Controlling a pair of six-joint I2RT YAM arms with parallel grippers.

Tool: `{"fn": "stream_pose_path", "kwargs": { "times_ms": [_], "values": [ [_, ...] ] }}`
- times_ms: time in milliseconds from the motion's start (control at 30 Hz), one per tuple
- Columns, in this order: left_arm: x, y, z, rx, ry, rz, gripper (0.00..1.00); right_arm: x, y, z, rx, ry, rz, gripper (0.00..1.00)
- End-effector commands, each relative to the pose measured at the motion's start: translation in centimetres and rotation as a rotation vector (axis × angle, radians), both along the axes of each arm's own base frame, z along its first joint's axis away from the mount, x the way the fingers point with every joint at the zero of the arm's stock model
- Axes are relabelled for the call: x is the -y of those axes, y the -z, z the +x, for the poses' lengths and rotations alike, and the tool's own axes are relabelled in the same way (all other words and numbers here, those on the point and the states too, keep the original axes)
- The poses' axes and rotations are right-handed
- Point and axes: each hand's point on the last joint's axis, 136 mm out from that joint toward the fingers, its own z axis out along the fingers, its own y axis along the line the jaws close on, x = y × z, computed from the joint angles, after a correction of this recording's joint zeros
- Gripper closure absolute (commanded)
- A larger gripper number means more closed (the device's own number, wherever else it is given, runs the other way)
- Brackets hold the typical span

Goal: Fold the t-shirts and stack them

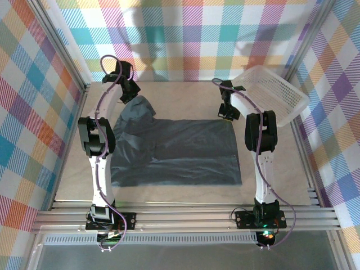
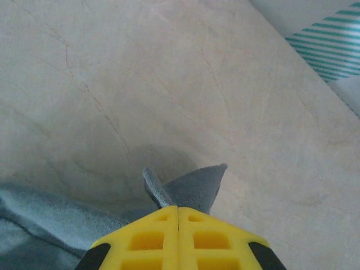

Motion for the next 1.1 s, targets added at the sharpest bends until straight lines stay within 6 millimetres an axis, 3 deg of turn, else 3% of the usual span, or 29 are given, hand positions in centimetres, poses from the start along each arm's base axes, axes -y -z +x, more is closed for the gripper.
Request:
{"fn": "stream_pose_path", "kwargs": {
  "times_ms": [0,167,267,533,767,967,1067],
  "values": [
    [0.4,-3.1,-1.2,0.043,0.019,-0.001,1.0,0.9,-1.2,-0.4,0.032,-0.023,-0.031,1.0],
    [-0.2,-3.2,-4.6,0.02,0.008,0.013,1.0,0.6,-4.3,-0.6,0.106,-0.083,-0.013,1.0],
    [-1.0,-3.6,-7.7,0.021,-0.021,0.03,1.0,0.5,-5.6,-1.3,0.125,-0.103,-0.002,1.0],
    [-4.7,-5.2,-17.9,0.055,-0.165,0.126,1.0,0.6,-7.9,-4.5,0.158,-0.089,0.045,1.0],
    [-7.5,-3.9,-27.9,0.038,-0.295,0.178,1.0,0.1,-6.3,-10.3,0.076,-0.004,0.137,1.0],
    [-9.4,-4.0,-33.4,0.069,-0.366,0.223,1.0,-1.0,-3.9,-15.0,-0.023,-0.004,0.185,1.0],
    [-10.2,-4.4,-34.8,0.076,-0.4,0.252,1.0,-1.1,-3.6,-16.4,-0.044,-0.017,0.181,1.0]
  ]
}}
